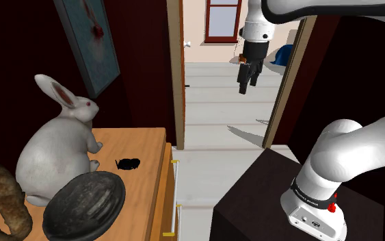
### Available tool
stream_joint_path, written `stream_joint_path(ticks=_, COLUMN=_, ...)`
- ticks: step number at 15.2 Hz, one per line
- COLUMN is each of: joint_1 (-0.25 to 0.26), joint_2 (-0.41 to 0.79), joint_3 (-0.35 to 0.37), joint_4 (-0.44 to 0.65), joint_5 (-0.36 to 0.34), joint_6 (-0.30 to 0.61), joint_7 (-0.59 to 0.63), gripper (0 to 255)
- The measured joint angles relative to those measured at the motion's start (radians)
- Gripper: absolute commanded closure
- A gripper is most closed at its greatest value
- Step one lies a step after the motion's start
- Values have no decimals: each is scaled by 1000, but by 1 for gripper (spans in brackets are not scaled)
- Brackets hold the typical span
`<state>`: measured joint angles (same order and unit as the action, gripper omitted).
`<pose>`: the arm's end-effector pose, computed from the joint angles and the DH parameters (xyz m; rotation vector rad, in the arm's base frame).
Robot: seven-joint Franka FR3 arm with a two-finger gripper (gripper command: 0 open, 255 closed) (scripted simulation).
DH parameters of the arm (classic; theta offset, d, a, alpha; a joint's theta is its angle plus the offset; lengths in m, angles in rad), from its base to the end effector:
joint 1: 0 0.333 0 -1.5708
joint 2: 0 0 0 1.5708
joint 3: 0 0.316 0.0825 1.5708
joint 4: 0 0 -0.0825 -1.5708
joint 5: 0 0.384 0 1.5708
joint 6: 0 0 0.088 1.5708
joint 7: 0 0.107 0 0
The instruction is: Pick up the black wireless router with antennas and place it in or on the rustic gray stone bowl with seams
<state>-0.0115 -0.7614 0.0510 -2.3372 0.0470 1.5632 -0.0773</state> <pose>0.3125 0.0221 0.5907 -3.1252 -0.1604 0.0202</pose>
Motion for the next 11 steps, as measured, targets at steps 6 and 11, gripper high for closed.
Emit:
stream_joint_path(ticks=6, joint_1=29, joint_2=87, joint_3=67, joint_4=13, joint_5=43, joint_6=75, joint_7=54, gripper=0)
stream_joint_path(ticks=11, joint_1=63, joint_2=203, joint_3=152, joint_4=43, joint_5=85, joint_6=163, joint_7=125, gripper=0)
